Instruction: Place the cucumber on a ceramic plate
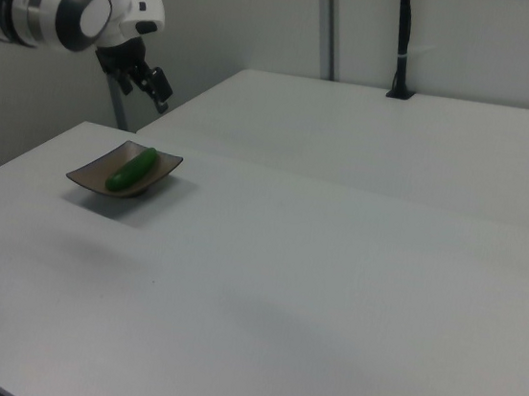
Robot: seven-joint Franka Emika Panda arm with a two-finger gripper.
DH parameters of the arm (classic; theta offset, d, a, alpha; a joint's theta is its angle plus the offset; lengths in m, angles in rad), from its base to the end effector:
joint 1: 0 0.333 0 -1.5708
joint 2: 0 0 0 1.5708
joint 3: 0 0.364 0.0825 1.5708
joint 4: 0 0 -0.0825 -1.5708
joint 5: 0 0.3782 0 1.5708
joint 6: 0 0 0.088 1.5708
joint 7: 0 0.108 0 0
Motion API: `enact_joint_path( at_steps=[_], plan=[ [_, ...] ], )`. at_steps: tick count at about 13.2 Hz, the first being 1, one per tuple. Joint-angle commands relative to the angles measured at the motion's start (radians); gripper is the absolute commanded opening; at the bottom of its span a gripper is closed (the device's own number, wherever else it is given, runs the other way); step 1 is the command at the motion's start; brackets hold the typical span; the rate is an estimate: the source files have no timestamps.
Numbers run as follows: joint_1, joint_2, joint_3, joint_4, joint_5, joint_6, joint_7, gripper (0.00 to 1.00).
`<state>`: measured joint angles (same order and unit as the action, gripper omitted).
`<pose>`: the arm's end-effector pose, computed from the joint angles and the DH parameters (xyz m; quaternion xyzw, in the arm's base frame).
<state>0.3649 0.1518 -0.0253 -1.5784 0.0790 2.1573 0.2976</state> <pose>0.6094 0.2202 0.6401 -0.9767 -0.0067 -0.1902 0.0995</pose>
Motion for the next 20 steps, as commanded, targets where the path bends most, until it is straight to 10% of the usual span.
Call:
enact_joint_path(
  at_steps=[1,9,20],
  plan=[
    [-0.059,-0.122,-0.002,-0.058,-0.021,-0.236,0.022,1.00],
    [-0.158,-0.258,-0.050,-0.061,-0.041,-0.629,0.009,1.00],
    [-0.211,-0.245,-0.064,-0.115,-0.082,-0.423,-0.393,1.00]
  ],
)
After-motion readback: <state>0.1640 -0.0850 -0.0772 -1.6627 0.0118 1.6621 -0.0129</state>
